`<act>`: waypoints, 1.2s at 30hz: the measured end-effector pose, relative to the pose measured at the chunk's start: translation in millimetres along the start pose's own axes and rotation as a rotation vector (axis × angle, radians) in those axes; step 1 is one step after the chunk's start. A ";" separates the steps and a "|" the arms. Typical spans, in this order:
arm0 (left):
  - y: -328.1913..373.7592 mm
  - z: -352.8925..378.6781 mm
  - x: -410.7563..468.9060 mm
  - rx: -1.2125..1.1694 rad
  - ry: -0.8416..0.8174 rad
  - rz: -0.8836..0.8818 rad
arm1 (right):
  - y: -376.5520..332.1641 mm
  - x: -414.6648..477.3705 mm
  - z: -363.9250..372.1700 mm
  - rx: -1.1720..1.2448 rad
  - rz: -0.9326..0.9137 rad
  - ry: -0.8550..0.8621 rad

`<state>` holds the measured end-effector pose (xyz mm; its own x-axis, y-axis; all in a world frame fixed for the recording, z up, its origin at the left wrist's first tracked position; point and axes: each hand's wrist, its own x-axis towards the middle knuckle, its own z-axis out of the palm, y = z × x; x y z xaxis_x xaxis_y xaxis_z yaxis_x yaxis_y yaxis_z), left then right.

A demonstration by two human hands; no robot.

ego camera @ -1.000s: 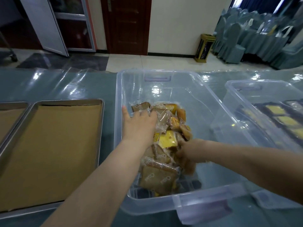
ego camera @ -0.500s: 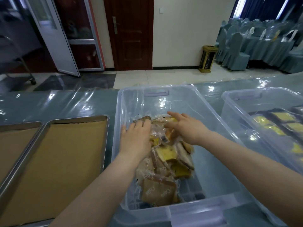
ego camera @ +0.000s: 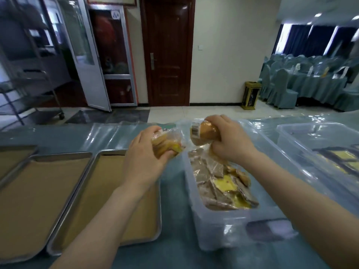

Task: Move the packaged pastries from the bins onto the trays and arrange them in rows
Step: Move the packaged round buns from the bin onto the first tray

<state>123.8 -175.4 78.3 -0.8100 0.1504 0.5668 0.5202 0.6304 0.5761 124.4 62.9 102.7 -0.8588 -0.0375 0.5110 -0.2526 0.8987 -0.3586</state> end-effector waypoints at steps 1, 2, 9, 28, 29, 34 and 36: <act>-5.1 -10.5 -4.9 -0.020 -0.003 -0.028 | -14.9 0.1 3.2 0.035 0.006 0.026; -15.5 -32.1 -14.4 -0.035 0.010 -0.061 | -40.4 0.0 12.0 0.080 -0.003 0.049; -136.0 -211.3 -123.1 -0.043 0.159 -0.262 | -244.4 -20.1 128.9 0.322 -0.057 -0.193; -322.7 -493.6 -368.4 0.279 0.527 -0.816 | -544.9 -67.3 399.7 0.733 0.116 -0.621; -335.8 -506.7 -372.3 0.296 0.527 -0.824 | -557.8 -64.9 417.2 0.762 0.150 -0.620; -418.2 -572.0 -373.1 0.344 0.479 -0.894 | -618.9 -29.2 513.7 0.885 0.309 -0.501; -453.5 -596.4 -362.0 0.375 0.430 -0.918 | -641.8 -8.3 546.9 0.947 0.411 -0.414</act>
<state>342.6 -969.9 -37.0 -0.6477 -0.7318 0.2120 -0.4122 0.5707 0.7102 49.9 -752.6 -98.7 -0.9931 -0.1155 -0.0209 -0.0010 0.1861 -0.9825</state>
